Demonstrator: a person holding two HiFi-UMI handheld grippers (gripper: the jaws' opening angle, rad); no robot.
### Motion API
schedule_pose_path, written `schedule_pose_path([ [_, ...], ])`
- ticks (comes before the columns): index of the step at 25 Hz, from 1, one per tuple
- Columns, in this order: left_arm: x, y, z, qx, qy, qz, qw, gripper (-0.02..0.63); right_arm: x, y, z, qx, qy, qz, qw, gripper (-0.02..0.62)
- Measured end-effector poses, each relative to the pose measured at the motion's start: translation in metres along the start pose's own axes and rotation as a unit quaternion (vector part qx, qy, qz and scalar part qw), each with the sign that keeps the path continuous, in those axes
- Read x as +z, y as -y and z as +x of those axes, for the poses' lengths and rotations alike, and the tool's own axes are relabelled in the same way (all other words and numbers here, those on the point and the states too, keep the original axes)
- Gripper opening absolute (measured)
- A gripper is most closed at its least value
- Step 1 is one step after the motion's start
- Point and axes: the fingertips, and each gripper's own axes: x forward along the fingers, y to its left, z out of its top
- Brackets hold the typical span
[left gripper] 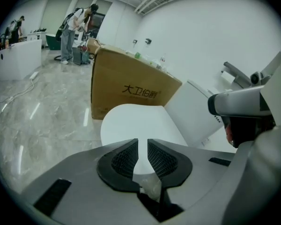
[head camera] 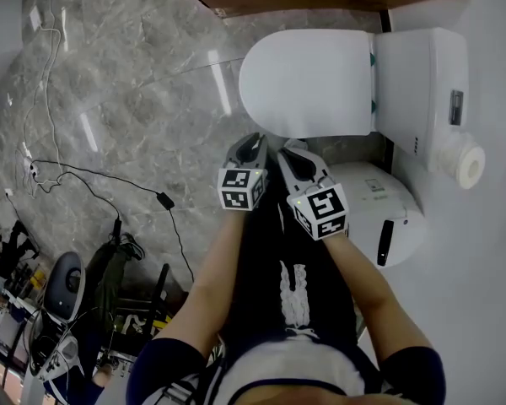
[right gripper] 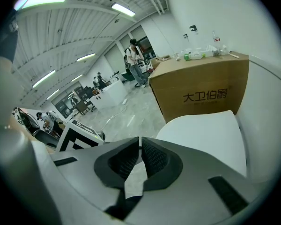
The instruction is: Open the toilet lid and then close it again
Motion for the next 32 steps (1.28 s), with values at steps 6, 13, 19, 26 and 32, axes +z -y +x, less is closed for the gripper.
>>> schedule_pose_path([
  [6,-0.014,-0.022,0.018,0.02,-0.011,-0.012,0.9997,0.058,-0.008,0.009,0.008,-0.004,0.007,-0.008,1.0,0.009],
  [13,-0.027,-0.047,0.042,0.033,-0.015,-0.024,0.9991,0.071,-0.022,0.02,0.02,-0.01,0.013,-0.011,1.0,0.009],
  [19,-0.047,-0.069,0.064,0.039,-0.03,-0.046,0.9977,0.074,-0.025,0.019,0.029,0.0,0.033,-0.012,0.999,0.009],
  [26,-0.064,-0.084,0.081,0.05,-0.052,-0.068,0.9951,0.087,-0.029,0.02,0.035,0.006,0.043,-0.008,0.999,0.009],
  [32,-0.069,-0.095,0.098,0.035,-0.062,-0.104,0.992,0.104,-0.032,0.023,0.041,0.007,0.045,-0.013,0.999,0.009],
])
